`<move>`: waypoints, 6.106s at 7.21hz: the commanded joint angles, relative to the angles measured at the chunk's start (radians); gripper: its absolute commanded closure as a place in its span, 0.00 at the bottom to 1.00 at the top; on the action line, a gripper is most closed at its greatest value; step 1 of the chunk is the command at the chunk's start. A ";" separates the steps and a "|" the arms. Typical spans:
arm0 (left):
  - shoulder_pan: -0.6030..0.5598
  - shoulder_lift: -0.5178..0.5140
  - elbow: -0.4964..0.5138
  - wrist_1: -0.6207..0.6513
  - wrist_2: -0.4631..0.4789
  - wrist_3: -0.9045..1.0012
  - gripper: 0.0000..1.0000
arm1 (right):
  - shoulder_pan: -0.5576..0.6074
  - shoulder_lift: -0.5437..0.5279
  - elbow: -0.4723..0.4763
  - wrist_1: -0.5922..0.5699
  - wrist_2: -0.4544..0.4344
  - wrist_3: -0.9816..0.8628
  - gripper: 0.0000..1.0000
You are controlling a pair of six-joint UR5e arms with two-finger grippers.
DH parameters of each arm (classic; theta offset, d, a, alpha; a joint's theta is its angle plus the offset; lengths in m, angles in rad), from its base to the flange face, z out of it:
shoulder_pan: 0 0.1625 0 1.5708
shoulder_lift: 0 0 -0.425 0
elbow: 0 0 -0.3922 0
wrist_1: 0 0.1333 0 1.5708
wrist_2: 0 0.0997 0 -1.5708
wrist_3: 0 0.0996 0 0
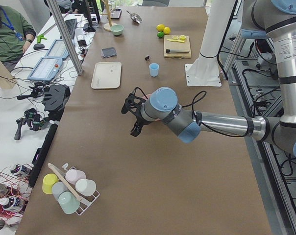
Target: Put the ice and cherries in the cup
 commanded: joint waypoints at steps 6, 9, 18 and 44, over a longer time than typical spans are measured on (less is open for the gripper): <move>0.602 -0.238 -0.171 0.263 0.424 -0.463 0.01 | -0.024 0.004 0.013 0.016 0.007 0.031 0.00; 0.804 -0.288 -0.134 0.350 0.653 -0.472 0.02 | -0.024 0.004 0.010 0.016 0.007 0.029 0.00; 0.865 -0.254 -0.048 0.340 0.661 -0.458 0.03 | -0.024 0.006 0.008 0.016 0.007 0.029 0.00; 0.863 -0.267 -0.054 0.340 0.654 -0.457 0.71 | -0.024 0.006 0.008 0.016 0.007 0.031 0.00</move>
